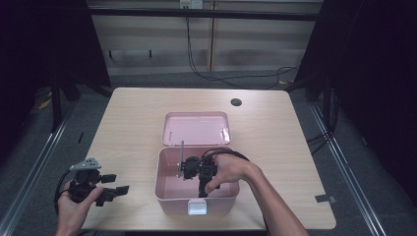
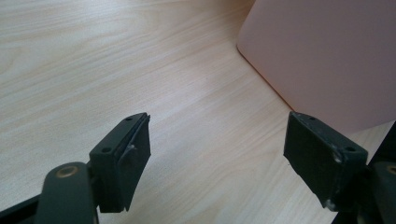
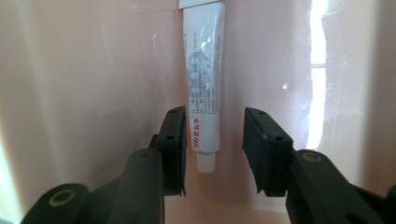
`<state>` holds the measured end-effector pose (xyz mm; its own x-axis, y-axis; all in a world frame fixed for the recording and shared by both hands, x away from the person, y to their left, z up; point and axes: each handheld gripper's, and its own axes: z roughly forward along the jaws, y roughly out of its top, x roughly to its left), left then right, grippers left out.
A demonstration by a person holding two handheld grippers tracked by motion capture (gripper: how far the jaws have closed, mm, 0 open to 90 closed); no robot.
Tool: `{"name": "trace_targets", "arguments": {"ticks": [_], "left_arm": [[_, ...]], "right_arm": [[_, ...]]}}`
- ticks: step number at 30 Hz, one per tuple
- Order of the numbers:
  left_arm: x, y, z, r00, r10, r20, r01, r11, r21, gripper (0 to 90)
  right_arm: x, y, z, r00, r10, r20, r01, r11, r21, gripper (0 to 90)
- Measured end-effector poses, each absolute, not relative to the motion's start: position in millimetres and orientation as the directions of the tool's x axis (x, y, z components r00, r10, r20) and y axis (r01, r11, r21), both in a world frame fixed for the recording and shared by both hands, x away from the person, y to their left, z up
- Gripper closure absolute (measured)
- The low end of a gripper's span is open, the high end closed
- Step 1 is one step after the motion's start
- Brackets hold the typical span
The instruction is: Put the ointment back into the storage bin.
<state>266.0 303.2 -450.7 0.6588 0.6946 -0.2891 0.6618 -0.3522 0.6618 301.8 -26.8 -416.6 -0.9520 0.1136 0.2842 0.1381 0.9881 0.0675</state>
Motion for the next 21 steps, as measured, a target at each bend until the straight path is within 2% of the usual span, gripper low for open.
{"name": "trace_targets", "arguments": {"ticks": [12,17,21], "left_arm": [[265.9,303.1,-450.8,0.657,0.696,-0.29,0.663,-0.35,0.662,22.8],[265.7,303.3,-450.6,0.656,0.697,-0.289,0.663,-0.351,0.661,22.8],[265.8,303.0,-450.7,0.657,0.697,-0.287,0.662,-0.352,0.661,22.8]], "right_arm": [[306.6,-30.1,-402.9,-0.957,0.159,0.245,0.184,0.98,0.082,56.9],[308.6,-33.6,-397.4,-0.95,0.202,0.238,0.225,0.971,0.074,52.7],[308.9,-34.8,-393.4,-0.953,0.204,0.223,0.223,0.973,0.064,49.7]]}}
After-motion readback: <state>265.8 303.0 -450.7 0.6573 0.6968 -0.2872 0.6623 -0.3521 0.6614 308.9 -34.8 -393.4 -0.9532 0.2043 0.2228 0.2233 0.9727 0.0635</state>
